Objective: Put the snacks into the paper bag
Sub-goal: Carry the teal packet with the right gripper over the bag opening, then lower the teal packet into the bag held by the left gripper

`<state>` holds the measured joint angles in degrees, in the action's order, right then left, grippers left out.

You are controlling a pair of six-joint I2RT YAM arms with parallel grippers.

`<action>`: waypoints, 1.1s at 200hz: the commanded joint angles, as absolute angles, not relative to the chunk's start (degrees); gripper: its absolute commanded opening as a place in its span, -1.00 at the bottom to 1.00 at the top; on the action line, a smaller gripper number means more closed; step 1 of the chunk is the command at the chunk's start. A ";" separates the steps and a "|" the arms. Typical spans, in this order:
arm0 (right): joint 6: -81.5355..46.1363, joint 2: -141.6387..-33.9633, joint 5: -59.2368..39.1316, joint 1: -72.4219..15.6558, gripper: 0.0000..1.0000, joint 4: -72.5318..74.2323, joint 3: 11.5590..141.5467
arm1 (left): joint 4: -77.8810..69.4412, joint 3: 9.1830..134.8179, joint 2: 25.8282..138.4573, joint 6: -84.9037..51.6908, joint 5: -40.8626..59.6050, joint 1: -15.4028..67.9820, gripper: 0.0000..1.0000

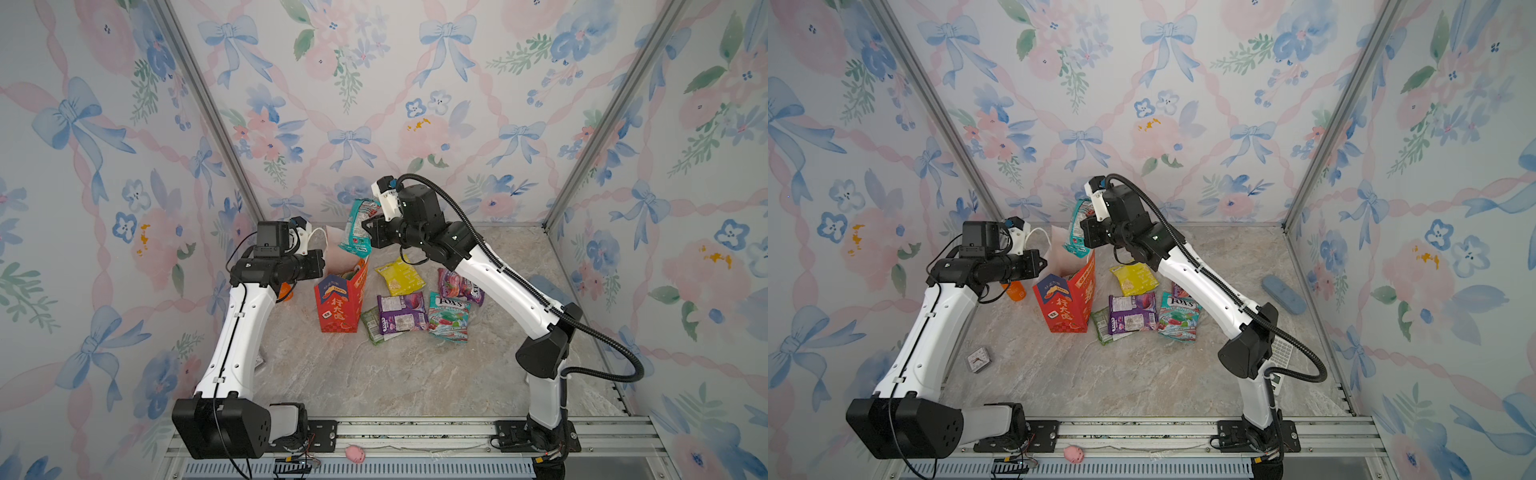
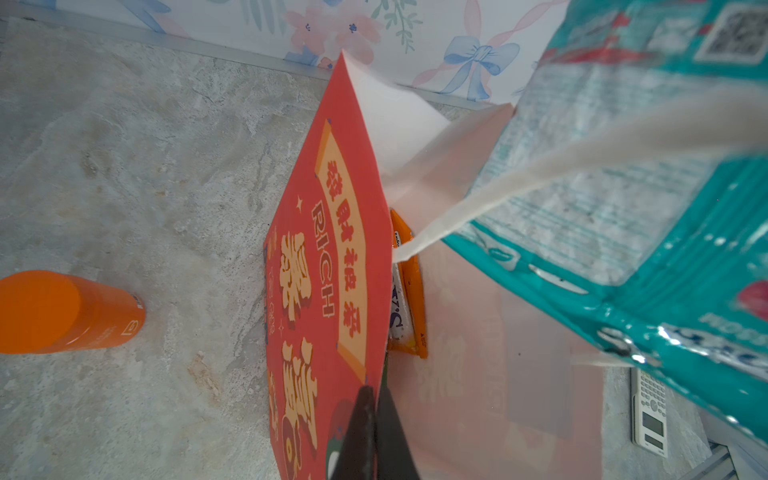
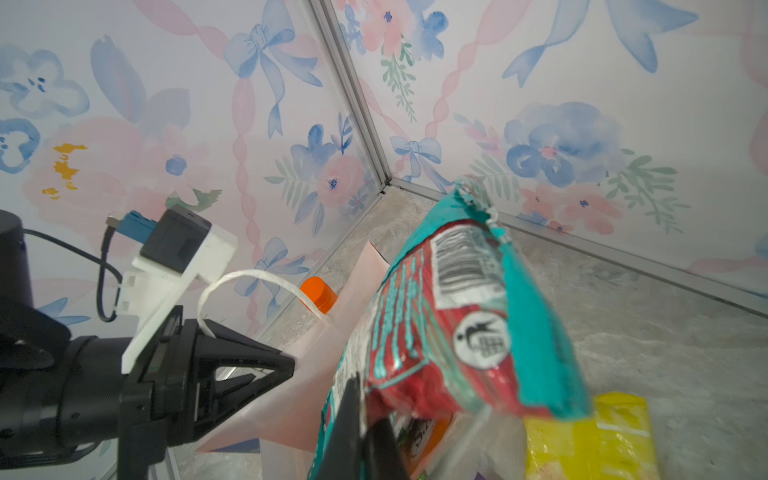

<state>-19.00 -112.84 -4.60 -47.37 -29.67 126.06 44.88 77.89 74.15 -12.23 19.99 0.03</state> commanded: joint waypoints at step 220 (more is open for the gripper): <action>-17.69 -114.07 -10.76 -52.46 -1.00 -32.72 125.85 | 44.71 77.52 71.54 -12.39 20.39 0.18 -1.00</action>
<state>-16.47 -113.38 -9.08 -52.25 -33.65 123.50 44.93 77.78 72.90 -12.23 19.94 0.03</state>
